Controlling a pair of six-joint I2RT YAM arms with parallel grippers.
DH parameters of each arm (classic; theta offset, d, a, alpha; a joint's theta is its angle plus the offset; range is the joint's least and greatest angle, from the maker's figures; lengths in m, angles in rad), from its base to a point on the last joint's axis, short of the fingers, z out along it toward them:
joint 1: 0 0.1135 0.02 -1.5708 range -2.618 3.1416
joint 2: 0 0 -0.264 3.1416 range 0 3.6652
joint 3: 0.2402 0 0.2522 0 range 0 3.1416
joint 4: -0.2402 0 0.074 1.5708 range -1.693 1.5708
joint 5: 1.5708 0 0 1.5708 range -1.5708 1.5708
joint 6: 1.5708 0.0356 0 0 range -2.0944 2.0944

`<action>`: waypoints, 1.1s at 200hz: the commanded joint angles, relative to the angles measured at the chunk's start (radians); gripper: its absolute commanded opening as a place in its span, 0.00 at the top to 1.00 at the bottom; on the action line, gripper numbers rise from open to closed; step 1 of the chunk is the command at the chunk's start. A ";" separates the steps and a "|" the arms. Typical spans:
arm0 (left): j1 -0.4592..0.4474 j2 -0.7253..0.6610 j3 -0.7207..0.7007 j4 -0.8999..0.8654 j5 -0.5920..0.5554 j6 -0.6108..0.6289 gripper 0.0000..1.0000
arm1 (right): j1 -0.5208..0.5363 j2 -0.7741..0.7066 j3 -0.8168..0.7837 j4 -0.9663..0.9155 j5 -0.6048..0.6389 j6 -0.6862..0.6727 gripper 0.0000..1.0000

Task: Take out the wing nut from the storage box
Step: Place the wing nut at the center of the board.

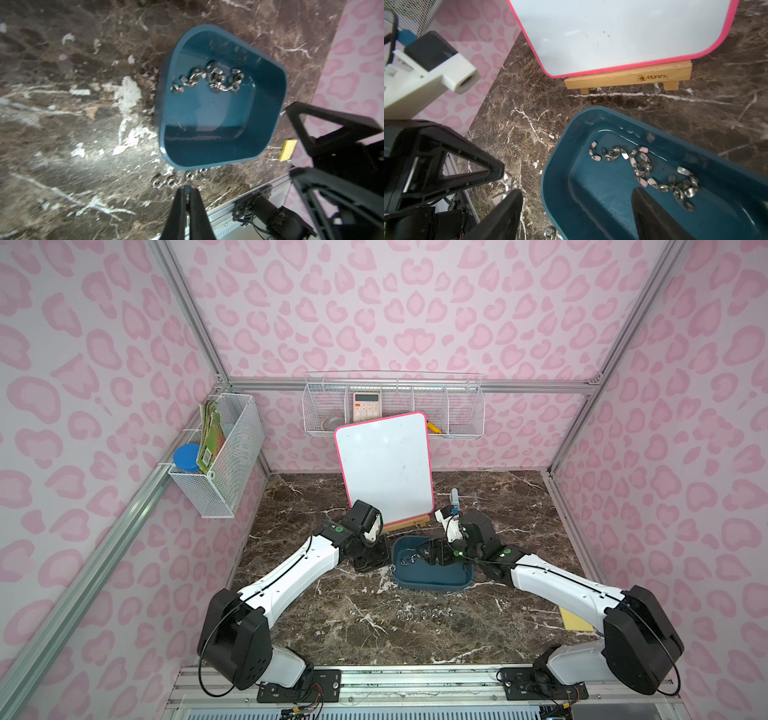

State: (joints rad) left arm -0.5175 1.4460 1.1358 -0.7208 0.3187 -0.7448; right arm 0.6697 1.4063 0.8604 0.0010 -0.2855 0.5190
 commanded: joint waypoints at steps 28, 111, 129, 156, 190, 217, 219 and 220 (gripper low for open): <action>-0.060 -0.010 -0.064 -0.136 -0.095 0.035 1.00 | 0.001 -0.003 -0.019 0.021 0.035 -0.016 0.01; -0.159 0.128 -0.133 -0.080 -0.090 0.015 1.00 | 0.000 -0.022 -0.044 0.010 0.061 -0.013 0.01; -0.161 0.156 -0.127 -0.080 -0.094 0.021 1.00 | -0.001 -0.021 -0.043 0.010 0.060 -0.009 0.01; -0.165 0.191 -0.115 -0.080 -0.096 0.026 1.00 | -0.001 -0.018 -0.039 0.006 0.060 -0.008 0.01; -0.171 0.224 -0.106 -0.072 -0.099 0.028 1.00 | 0.000 -0.012 -0.034 -0.001 0.062 -0.007 0.01; -0.174 0.247 -0.094 -0.072 -0.094 0.031 1.00 | -0.001 -0.009 -0.027 -0.005 0.062 -0.010 0.01; -0.173 0.249 -0.094 -0.072 -0.094 0.030 1.00 | 0.000 -0.009 -0.027 -0.006 0.062 -0.010 0.01; -0.173 0.250 -0.094 -0.071 -0.094 0.030 1.00 | 0.000 -0.009 -0.026 -0.006 0.062 -0.010 0.01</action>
State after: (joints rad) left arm -0.6884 1.6817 1.0325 -0.7895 0.2276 -0.7265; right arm 0.6678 1.3949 0.8207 -0.0051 -0.2287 0.5121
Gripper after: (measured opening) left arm 0.082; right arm 0.988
